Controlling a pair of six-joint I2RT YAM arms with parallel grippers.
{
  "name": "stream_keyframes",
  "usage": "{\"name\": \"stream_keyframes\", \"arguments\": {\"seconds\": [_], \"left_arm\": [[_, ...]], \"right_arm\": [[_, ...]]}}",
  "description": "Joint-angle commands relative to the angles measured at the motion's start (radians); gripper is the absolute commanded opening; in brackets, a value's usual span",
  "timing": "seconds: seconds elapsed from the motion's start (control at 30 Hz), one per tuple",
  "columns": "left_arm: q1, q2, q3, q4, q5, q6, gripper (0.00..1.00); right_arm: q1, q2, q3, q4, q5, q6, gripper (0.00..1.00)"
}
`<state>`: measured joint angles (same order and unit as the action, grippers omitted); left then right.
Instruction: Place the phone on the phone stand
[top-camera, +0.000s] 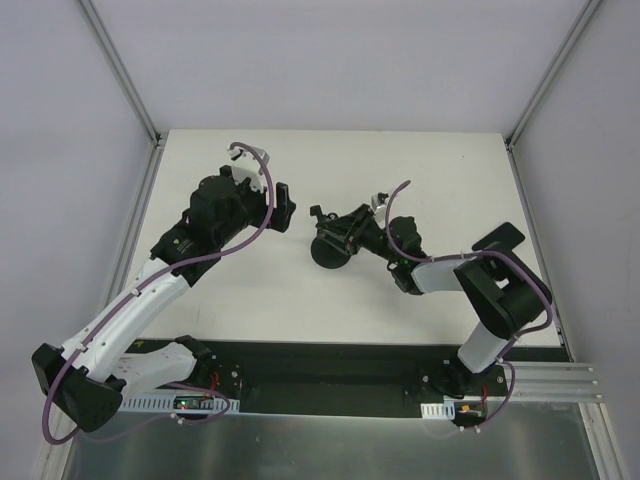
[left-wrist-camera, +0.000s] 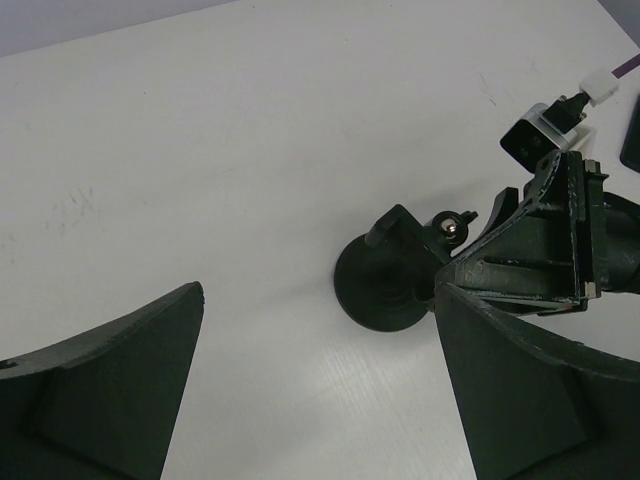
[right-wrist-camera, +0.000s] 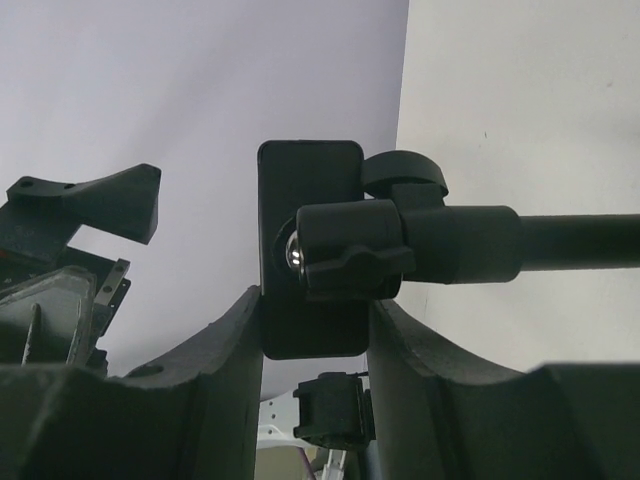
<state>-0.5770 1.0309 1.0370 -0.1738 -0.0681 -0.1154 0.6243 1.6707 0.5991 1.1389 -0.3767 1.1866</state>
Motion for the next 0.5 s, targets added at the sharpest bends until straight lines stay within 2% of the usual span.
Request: {"name": "stream_keyframes", "arguments": {"seconds": [0.0,0.2,0.23,0.33,0.4,0.43,0.47], "left_arm": [[-0.009,0.006,0.029,0.008,0.024,0.008,0.97],[-0.007,0.011,0.028,0.010,0.033,0.011,0.97],[-0.007,0.012,0.029,0.010,0.039,0.011,0.97],[-0.007,0.029,0.034,0.010,0.109,0.011,0.99],[-0.009,0.044,0.043,0.013,0.180,0.008,0.99],[-0.007,0.069,0.047,0.010,0.265,0.006,0.99],[-0.007,0.081,0.054,0.010,0.304,-0.001,0.99]], "right_arm": [[-0.054,0.081,-0.025,-0.090,-0.079,-0.131,0.01],[-0.106,0.100,0.005,-0.093,-0.221,-0.163,0.01],[-0.115,0.103,0.016,-0.106,-0.282,-0.171,0.01],[-0.155,0.109,0.041,-0.172,-0.384,-0.202,0.01],[-0.182,0.095,0.065,-0.302,-0.424,-0.278,0.01],[-0.189,0.086,0.077,-0.359,-0.454,-0.313,0.01],[-0.196,0.074,0.088,-0.483,-0.462,-0.358,0.05]]}}
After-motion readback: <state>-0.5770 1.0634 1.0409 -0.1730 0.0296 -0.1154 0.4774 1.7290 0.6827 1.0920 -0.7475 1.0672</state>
